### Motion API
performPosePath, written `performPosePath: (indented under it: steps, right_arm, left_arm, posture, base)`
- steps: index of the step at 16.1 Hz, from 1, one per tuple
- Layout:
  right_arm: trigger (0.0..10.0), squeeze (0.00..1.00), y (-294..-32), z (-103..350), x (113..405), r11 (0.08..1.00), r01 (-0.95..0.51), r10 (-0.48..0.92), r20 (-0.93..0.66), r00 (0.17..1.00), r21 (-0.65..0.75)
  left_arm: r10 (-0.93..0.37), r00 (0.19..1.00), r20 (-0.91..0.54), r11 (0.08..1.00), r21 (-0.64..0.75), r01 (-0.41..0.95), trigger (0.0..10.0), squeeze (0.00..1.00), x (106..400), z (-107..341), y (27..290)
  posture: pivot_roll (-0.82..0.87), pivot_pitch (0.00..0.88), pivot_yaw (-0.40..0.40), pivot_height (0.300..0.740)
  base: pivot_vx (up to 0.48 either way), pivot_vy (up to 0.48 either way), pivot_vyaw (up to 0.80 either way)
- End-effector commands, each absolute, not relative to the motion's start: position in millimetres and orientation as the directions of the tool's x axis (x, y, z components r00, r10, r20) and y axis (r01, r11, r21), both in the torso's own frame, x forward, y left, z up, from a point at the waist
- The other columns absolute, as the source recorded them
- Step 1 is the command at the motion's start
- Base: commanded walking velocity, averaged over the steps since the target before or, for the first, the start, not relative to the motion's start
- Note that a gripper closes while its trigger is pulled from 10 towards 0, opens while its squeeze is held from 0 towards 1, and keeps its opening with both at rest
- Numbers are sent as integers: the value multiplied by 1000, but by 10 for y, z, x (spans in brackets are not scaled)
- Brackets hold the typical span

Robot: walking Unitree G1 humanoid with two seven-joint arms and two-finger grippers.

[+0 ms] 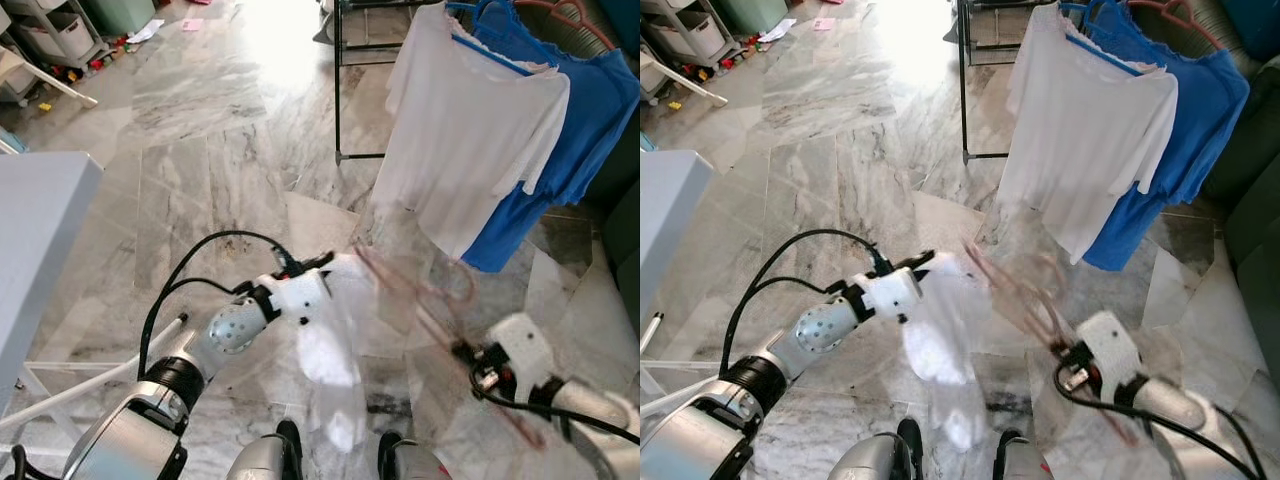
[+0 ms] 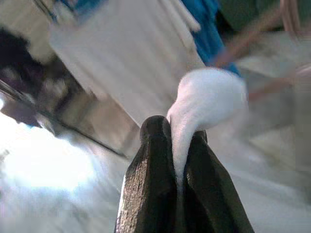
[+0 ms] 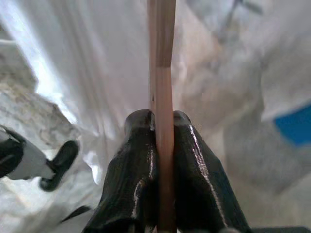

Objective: Hang hanger

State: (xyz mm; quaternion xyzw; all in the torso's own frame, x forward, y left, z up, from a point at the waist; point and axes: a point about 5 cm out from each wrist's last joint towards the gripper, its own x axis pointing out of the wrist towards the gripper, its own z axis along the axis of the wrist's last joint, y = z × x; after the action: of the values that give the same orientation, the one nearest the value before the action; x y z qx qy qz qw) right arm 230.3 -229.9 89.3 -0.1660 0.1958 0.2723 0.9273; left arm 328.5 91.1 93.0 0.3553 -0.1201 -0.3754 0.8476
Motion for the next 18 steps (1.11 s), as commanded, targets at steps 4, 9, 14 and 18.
performPosePath:
  steps: [4, 9, 14, 18]
  right_arm:
    - [10000, 0, -2360, 962, 2178, 607, -738, 504, -577, 643, -293]
    - [10000, 0, -2523, 1048, 2219, 599, -727, 471, -587, 659, -335]
    - [10000, 0, -2472, 1074, 2217, 602, -737, 515, -555, 653, -309]
    - [10000, 0, -2368, 1117, 2164, 580, -775, 585, -535, 610, -249]
  left_arm:
    - [-648, 712, -272, 397, 677, 620, 10000, 0, 3386, 806, 1059]
    - [-627, 733, -265, 431, 665, 610, 10000, 0, 3463, 885, 1089]
    - [-782, 581, -224, 326, 647, 689, 10000, 0, 3336, 945, 954]
    - [-816, 553, -169, 319, 666, 674, 10000, 0, 3332, 1034, 899]
  posture:
    - [-108, 247, 102, 740]
    - [-107, 240, 104, 740]
    - [-104, 239, 120, 740]
    - [-110, 238, 124, 740]
  base:
    - [0, 0, 0]
    - [0, 0, 0]
    - [0, 0, 0]
    - [0, 0, 0]
